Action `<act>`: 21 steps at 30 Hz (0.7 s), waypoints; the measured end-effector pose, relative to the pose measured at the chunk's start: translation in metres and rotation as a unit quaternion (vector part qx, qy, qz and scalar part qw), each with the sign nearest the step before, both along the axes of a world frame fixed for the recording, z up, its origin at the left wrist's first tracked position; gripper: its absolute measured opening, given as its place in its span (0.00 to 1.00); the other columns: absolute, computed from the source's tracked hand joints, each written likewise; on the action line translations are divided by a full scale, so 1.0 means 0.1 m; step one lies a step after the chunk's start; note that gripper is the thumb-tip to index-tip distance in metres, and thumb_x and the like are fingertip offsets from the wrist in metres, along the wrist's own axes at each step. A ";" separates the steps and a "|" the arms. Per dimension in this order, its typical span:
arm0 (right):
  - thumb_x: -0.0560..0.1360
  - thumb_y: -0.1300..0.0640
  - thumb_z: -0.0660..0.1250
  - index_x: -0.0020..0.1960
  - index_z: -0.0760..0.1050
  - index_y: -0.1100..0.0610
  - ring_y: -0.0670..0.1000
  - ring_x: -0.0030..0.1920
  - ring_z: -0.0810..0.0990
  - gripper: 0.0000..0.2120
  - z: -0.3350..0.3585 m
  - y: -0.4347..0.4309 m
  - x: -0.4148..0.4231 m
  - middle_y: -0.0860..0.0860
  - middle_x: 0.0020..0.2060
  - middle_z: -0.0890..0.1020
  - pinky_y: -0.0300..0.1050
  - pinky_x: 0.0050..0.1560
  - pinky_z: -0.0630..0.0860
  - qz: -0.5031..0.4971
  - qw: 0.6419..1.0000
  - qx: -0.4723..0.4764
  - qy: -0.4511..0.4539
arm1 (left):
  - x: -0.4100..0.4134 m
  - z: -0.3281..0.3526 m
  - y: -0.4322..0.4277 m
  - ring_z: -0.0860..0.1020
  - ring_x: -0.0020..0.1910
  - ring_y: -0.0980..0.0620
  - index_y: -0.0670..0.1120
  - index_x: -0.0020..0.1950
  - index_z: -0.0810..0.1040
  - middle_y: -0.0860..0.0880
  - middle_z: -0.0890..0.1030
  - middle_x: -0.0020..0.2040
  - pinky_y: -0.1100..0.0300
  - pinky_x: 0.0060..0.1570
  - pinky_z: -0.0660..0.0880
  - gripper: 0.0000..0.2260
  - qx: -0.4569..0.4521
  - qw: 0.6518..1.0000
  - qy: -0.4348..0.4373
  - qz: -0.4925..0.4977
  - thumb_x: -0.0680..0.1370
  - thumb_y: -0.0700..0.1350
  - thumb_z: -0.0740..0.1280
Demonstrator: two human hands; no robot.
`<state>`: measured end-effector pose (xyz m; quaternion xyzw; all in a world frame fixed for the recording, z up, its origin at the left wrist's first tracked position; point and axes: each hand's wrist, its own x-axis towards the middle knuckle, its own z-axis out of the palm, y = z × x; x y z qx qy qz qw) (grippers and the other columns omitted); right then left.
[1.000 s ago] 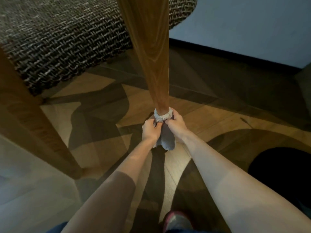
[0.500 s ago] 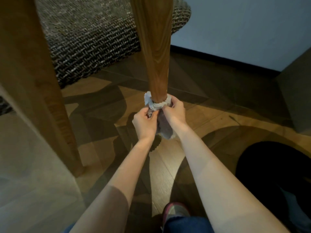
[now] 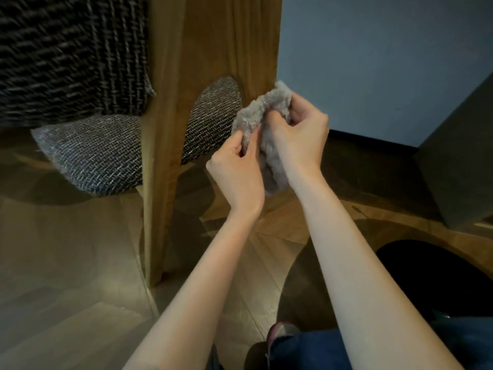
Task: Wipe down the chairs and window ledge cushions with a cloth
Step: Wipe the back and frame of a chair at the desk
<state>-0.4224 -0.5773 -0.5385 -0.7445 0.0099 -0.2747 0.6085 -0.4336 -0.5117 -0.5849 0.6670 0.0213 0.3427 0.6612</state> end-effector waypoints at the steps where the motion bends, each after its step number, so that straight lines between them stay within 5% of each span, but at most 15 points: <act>1: 0.75 0.64 0.66 0.61 0.79 0.60 0.44 0.53 0.82 0.15 0.11 0.00 0.00 0.50 0.50 0.84 0.48 0.59 0.78 0.007 1.000 -0.006 -0.013 | -0.01 0.10 0.00 0.60 0.27 0.59 0.38 0.29 0.70 0.51 0.67 0.24 0.63 0.28 0.60 0.19 -0.017 1.000 -0.005 0.007 0.77 0.44 0.69; 5: 0.75 0.63 0.68 0.65 0.76 0.57 0.44 0.60 0.79 0.18 0.41 0.01 -0.02 0.49 0.57 0.82 0.48 0.62 0.76 0.032 0.998 -0.021 -0.041 | 0.03 0.43 0.05 0.58 0.25 0.59 0.46 0.28 0.65 0.56 0.63 0.23 0.66 0.28 0.57 0.20 -0.050 0.998 0.002 0.025 0.77 0.43 0.69; 11: 0.76 0.62 0.68 0.67 0.74 0.56 0.40 0.60 0.77 0.20 0.26 0.03 0.04 0.45 0.57 0.81 0.40 0.60 0.76 0.023 0.998 -0.015 -0.049 | 0.08 0.34 0.06 0.68 0.28 0.58 0.40 0.33 0.74 0.48 0.75 0.27 0.60 0.33 0.68 0.13 -0.049 0.998 0.036 0.019 0.76 0.42 0.69; 14: 0.77 0.62 0.65 0.63 0.77 0.57 0.36 0.51 0.79 0.15 -0.02 -0.02 0.11 0.44 0.49 0.83 0.31 0.53 0.76 0.007 1.000 -0.024 -0.002 | 0.08 0.21 0.04 0.79 0.38 0.61 0.45 0.46 0.83 0.54 0.83 0.38 0.60 0.44 0.78 0.03 -0.023 0.998 0.063 0.000 0.75 0.41 0.70; 17: 0.78 0.63 0.63 0.63 0.77 0.58 0.42 0.53 0.80 0.14 -0.23 -0.06 0.14 0.49 0.50 0.83 0.39 0.56 0.77 0.012 0.998 -0.009 0.067 | 0.06 0.13 -0.03 0.78 0.46 0.69 0.46 0.59 0.81 0.63 0.80 0.46 0.67 0.52 0.76 0.13 -0.009 0.994 0.105 0.019 0.75 0.40 0.71; 21: 0.77 0.63 0.62 0.63 0.77 0.55 0.41 0.55 0.80 0.16 0.03 -0.11 0.17 0.46 0.52 0.83 0.44 0.59 0.77 0.035 0.995 -0.009 0.089 | 0.05 0.29 -0.10 0.79 0.36 0.65 0.48 0.50 0.84 0.59 0.83 0.38 0.66 0.38 0.76 0.06 -0.053 0.988 0.140 0.037 0.75 0.41 0.71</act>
